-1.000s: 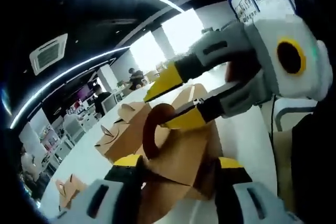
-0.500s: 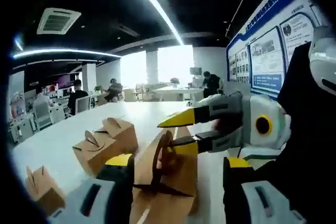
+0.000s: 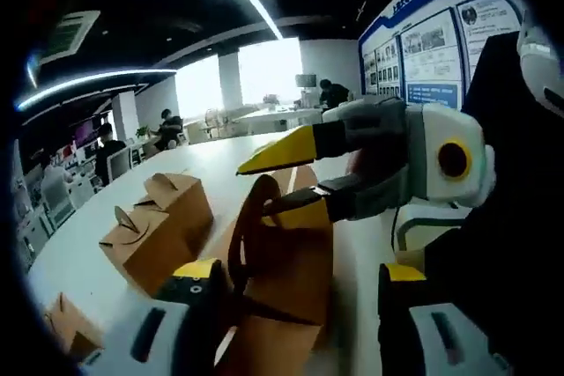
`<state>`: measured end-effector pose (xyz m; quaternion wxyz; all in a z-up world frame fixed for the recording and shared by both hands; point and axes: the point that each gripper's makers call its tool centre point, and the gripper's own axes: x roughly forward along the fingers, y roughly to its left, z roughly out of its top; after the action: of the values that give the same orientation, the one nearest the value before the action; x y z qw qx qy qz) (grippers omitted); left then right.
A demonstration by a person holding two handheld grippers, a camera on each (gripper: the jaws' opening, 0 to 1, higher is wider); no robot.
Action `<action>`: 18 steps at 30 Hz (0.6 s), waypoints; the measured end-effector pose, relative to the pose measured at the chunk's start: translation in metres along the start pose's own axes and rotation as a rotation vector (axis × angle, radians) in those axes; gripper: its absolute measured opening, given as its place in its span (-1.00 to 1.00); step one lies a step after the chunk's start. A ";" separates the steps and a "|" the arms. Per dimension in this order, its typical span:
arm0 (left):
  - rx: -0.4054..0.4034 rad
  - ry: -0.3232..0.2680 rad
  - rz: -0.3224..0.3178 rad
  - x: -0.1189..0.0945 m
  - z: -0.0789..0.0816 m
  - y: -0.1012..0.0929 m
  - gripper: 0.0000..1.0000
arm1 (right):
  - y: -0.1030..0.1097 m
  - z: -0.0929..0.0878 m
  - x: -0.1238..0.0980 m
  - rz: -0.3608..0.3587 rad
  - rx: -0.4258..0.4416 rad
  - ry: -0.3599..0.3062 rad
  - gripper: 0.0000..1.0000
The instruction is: Pick up one paper box from the group, open the paper box, and remove the item inside
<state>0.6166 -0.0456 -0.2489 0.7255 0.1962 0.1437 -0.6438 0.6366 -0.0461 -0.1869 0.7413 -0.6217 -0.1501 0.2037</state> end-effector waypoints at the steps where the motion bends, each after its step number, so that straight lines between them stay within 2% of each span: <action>1: 0.007 0.000 0.009 0.001 0.000 0.001 0.46 | 0.000 0.000 0.000 -0.001 0.002 -0.002 -0.65; 4: 0.019 0.002 0.033 0.003 -0.001 0.001 0.45 | 0.000 0.000 -0.001 -0.005 0.006 -0.003 -0.65; 9: 0.106 0.047 0.115 0.007 -0.006 -0.001 0.47 | -0.001 0.000 -0.003 -0.015 0.014 0.003 -0.64; 12: 0.169 0.095 0.187 0.012 -0.012 -0.002 0.47 | -0.001 -0.001 -0.003 -0.018 0.019 0.008 -0.63; 15: 0.209 0.130 0.240 0.014 -0.015 -0.003 0.48 | 0.000 -0.001 -0.004 -0.017 0.021 0.012 -0.63; 18: 0.222 0.142 0.267 0.017 -0.015 -0.006 0.46 | 0.001 -0.002 -0.008 -0.012 0.017 0.018 -0.62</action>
<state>0.6139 -0.0543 -0.2703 0.7665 0.3373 0.0953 -0.5382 0.6305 -0.0512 -0.1883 0.7492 -0.6161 -0.1455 0.1948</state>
